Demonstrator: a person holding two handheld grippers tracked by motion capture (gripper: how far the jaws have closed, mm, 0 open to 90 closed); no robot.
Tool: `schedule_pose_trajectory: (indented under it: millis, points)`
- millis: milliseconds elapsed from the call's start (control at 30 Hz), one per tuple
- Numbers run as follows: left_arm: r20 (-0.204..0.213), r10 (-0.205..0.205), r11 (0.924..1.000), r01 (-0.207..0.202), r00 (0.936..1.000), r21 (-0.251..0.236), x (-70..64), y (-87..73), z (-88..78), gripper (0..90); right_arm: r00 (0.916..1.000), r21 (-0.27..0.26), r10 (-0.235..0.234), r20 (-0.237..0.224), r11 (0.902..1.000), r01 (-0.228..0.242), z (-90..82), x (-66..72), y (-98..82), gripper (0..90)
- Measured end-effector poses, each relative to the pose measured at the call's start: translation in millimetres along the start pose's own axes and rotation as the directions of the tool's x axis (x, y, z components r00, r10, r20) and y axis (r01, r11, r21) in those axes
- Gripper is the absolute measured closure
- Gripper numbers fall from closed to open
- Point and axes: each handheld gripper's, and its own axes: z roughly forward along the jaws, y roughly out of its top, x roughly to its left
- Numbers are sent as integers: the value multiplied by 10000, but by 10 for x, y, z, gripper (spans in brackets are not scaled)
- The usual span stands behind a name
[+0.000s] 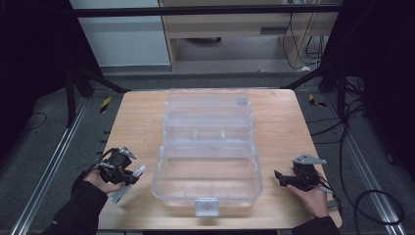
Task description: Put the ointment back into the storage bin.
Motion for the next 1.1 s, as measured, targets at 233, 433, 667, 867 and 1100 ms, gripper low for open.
schedule_pose_trajectory:
  millis: [233, 433, 667, 867, 1100]
  points:
    - [-65, 511, 9968, -514, 9987, -614, -20, 127, -317, 703, 10000, -3, 2, -9, 10000, -2, 0, 3, -1, 172]
    - [-94, 1047, 9910, -1051, 9945, -833, -109, 293, -537, 703, 10000, -21, -5, -18, 10000, 5, 4, 5, -4, 172]
    - [-4, 1776, 9822, -1773, 9841, -627, -194, 466, -648, 703, 10000, -3, 7, -37, 10000, -7, 7, 5, -4, 173]
    - [21, 2794, 9598, -2792, 9602, -290, -325, 680, -759, 703, 10000, 54, 23, -47, 10000, -23, 8, 7, -6, 173]
    - [248, 3900, 9208, -3901, 9205, -10, -554, 953, -739, 702, 10000, 25, -2, -76, 10000, 2, 11, 7, -7, 175]
